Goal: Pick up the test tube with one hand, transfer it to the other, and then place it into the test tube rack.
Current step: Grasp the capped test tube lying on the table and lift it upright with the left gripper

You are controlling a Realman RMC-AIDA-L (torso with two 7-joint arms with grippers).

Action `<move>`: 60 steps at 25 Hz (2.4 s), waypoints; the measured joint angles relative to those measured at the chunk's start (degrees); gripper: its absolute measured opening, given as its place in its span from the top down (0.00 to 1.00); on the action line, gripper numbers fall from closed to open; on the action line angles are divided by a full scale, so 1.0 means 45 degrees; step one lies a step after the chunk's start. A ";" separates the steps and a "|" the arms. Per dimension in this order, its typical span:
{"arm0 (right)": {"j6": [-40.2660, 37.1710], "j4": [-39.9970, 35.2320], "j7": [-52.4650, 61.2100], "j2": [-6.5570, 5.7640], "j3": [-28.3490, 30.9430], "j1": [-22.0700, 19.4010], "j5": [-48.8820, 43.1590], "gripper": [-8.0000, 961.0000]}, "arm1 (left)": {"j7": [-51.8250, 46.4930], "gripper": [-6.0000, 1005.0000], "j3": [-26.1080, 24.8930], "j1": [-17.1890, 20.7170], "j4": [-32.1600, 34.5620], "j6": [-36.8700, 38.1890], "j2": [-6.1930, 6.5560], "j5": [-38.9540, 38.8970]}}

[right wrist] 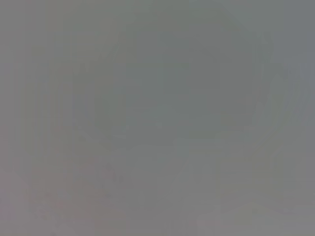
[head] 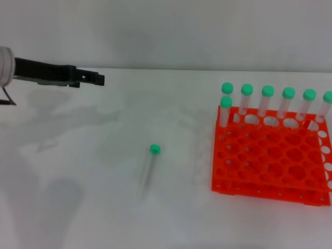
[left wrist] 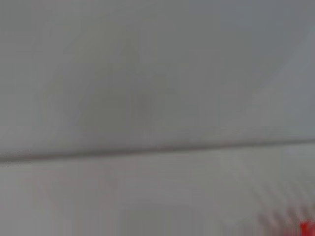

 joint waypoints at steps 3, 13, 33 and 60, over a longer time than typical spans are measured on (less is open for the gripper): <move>0.0001 -0.0011 -0.0001 0.0001 -0.0001 0.0022 0.0000 0.14 | -0.2060 0.15 0.0019 -0.1050 -0.0129 0.0074 0.0021 0.2380; 0.0009 -0.0719 -0.0013 -0.0018 -0.0105 0.0002 -0.0051 0.14 | -0.5951 0.15 0.0034 -0.3807 0.2028 0.0381 -0.0323 0.7224; -0.0260 -0.1191 0.0056 -0.0487 -0.0448 -0.0151 -0.0147 0.14 | -1.1310 0.16 0.0026 -0.5026 0.5612 -0.0287 -0.0990 1.0682; -0.0592 -0.1209 0.0062 -0.0394 -0.0428 -0.0110 -0.0064 0.14 | -1.1799 0.39 0.0021 -0.4121 0.6826 -0.2658 -0.1709 1.1542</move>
